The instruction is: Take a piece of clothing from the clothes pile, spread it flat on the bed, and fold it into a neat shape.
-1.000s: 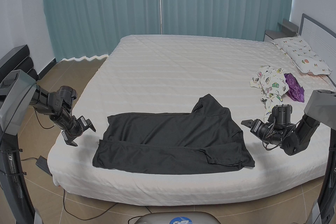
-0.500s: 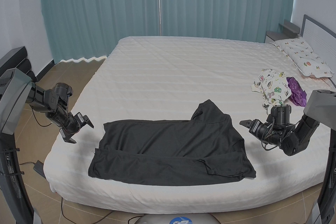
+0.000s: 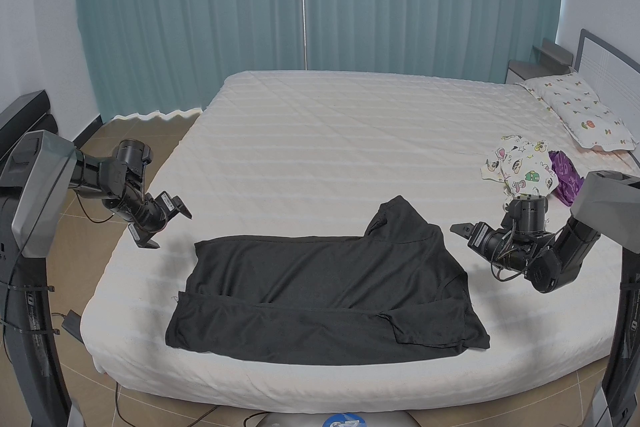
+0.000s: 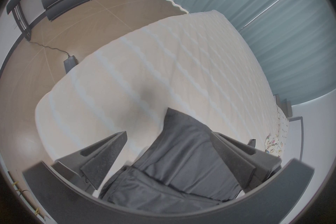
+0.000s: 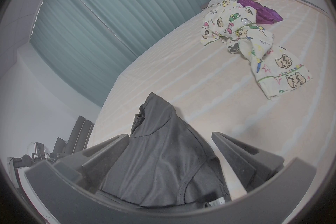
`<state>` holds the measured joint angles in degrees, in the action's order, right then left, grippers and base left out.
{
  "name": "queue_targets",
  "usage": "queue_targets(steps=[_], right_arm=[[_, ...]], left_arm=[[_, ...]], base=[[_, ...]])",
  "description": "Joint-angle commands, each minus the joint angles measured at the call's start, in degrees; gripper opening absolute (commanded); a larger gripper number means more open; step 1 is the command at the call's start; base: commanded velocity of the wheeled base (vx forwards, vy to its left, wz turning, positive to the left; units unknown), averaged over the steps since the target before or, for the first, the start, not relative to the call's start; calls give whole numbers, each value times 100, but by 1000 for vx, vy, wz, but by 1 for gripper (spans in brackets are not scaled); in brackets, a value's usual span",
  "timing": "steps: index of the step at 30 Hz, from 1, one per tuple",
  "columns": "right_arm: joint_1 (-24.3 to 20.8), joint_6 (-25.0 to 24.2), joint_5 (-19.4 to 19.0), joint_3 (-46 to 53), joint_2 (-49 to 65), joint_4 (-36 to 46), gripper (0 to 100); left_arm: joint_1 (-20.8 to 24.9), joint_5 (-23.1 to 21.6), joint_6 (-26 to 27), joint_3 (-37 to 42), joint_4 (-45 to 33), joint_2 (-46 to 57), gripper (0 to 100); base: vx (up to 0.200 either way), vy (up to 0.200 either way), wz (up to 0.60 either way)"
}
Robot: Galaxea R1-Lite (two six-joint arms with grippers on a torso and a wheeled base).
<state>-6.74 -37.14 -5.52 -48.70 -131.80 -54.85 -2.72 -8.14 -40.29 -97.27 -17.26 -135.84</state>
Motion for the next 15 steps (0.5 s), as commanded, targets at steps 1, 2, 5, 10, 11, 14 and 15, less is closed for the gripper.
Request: queue_targets(steps=[1,2,5,10,11,14,15], right_arm=[[-117,23,-1,-359,-390,0,100],[-126,23,-1,-421,-425,0,100],[-126,41,-1,-526,-504,9,100],[-196,85,-10,-1062,-706,176,100],[-214,85,-1,-1203,-706,352,100],[-293,129,7,-1511,-724,870,100],[-301,129,7,-1599,-759,897,100]], left_arm=[[202,-3,-40,-943,-32,-1032,100],[210,-29,-40,-1084,-14,-1155,100],[210,-196,-40,-1453,30,-1480,100],[149,-847,-32,-1732,188,-1709,100],[140,-943,-32,-1732,285,-1727,100],[131,-979,-14,-1732,443,-1779,100],[105,-979,-14,-1732,452,-1806,100]], base=[[0,0,0],[0,0,0],[0,0,0],[0,0,0],[0,0,0],[0,0,0],[0,0,0]])
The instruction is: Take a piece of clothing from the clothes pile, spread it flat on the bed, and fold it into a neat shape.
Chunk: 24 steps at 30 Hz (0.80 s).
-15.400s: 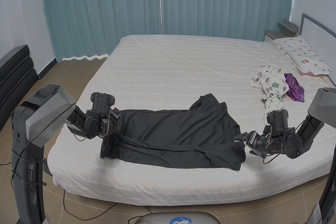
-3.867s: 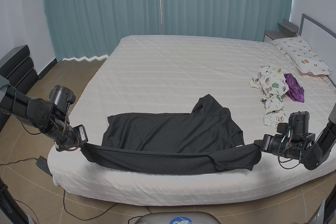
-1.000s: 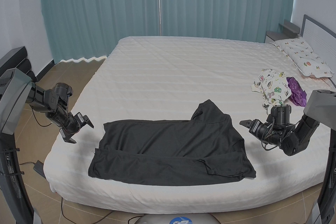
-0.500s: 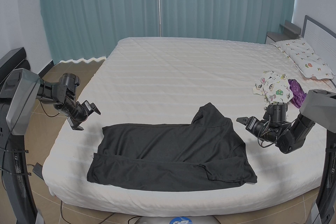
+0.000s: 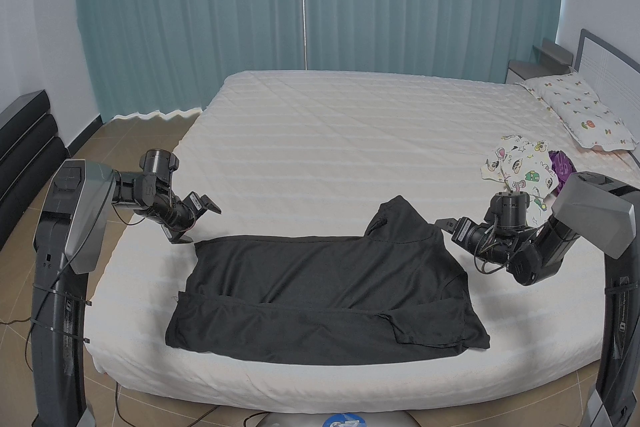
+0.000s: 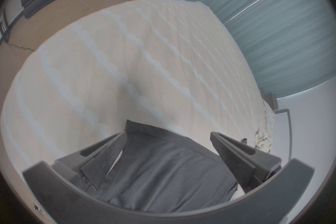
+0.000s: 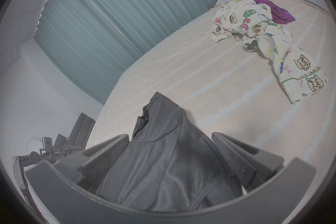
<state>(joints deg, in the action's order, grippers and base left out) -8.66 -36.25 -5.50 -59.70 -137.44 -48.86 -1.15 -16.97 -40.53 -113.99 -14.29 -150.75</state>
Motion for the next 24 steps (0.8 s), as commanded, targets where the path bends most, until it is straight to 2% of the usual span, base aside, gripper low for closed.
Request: queue_targets(steps=[1,10,12,19,20,24], right_arm=[[-119,40,5,-561,-266,298,100],[-145,233,128,-1193,-662,368,100],[-154,242,295,-1580,-890,535,100],[-172,321,321,-2099,-1057,913,100],[-172,330,330,-2213,-1136,957,100],[-172,321,348,-2547,-1294,984,100]], left_arm=[[-88,-96,28,-60,163,-341,100],[-123,-87,54,-60,198,-403,100],[-114,-78,63,-60,233,-438,100],[-61,-87,72,-60,216,-464,100],[-35,-87,72,-60,225,-482,0],[-35,-78,37,-60,233,-473,0]], base=[[0,0,0],[0,0,0],[0,0,0],[0,0,0],[0,0,0],[0,0,0]])
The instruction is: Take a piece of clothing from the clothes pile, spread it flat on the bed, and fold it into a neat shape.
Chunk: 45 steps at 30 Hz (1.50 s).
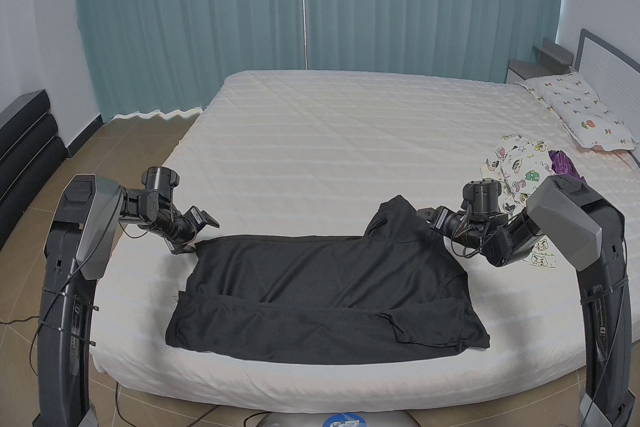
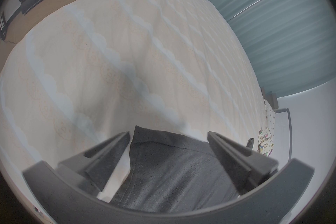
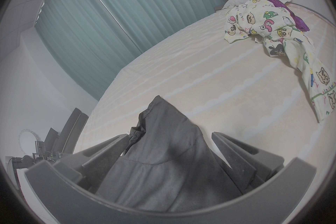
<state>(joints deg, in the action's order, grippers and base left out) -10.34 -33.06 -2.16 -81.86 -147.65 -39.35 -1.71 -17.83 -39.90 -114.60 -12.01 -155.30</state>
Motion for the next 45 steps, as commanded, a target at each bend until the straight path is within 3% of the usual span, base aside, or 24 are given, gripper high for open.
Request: queue_targets(steps=[1,13,24,25,42,45], right_arm=[[-3,1,5,-427,-326,42,100],[49,98,14,-1649,-932,718,100],[76,151,128,-1596,-994,850,100],[76,151,128,-1579,-985,850,0],[164,-86,137,-946,-484,288,0],[252,-95,145,-796,-361,253,0]], left_arm=[[21,17,-35,1,-3,-9,0],[-49,175,-615,1,14,43,0],[-49,184,-624,1,5,43,0],[-40,184,-624,1,5,43,0],[-49,228,-879,1,375,149,0],[-84,404,-888,1,375,254,0]], base=[[0,0,0],[0,0,0],[0,0,0],[0,0,0],[0,0,0],[0,0,0]])
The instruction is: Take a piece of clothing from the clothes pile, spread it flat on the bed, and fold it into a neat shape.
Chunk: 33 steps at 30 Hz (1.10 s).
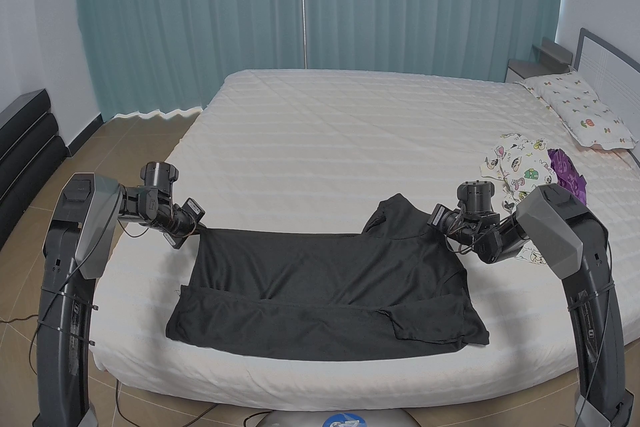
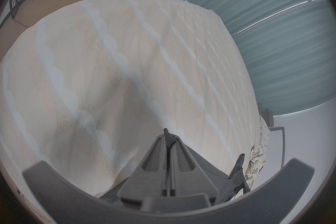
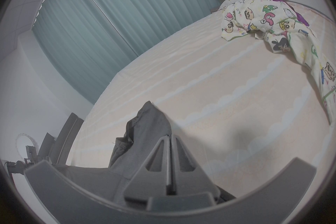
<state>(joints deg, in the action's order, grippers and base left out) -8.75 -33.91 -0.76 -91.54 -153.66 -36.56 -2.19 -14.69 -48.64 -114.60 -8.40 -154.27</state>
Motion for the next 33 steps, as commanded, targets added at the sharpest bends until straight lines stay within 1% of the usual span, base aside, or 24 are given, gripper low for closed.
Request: queue_targets(steps=[1,2,6,10,13,20,22,24,25,27,28,31,33], right_arm=[[111,-10,14,207,275,-44,0],[128,-19,14,251,311,-115,0],[163,-28,14,558,363,-449,0],[172,-45,14,611,390,-756,0],[172,-45,14,769,478,-826,0],[146,-63,-56,1024,601,-967,0],[146,-54,-74,1130,680,-1011,0],[163,-54,-118,1261,794,-1011,0],[163,-54,-118,1261,794,-1011,0],[155,-54,-241,1587,1031,-1055,0],[155,-54,-250,1595,1040,-1064,0],[163,8,-443,2070,1269,-1196,0],[163,25,-443,2298,1348,-1283,0]], left_arm=[[-44,159,-14,1,14,187,0],[-53,238,-14,1,5,248,0],[-97,282,30,35,-57,477,0],[-106,291,83,61,-153,521,0],[-97,309,162,70,-303,530,0],[-97,309,276,166,-355,582,0],[-97,309,452,360,-399,697,0],[-97,300,593,623,-382,864,0],[-97,300,593,623,-382,864,0],[-97,300,689,817,-355,1022,0],[-97,300,689,826,-355,1022,0],[-106,318,707,896,-364,1092,0],[-106,318,707,931,-399,1163,0]], base=[[0,0,0],[0,0,0],[0,0,0],[0,0,0],[0,0,0],[0,0,0],[0,0,0],[0,0,0],[0,0,0],[0,0,0],[0,0,0],[0,0,0],[0,0,0]])
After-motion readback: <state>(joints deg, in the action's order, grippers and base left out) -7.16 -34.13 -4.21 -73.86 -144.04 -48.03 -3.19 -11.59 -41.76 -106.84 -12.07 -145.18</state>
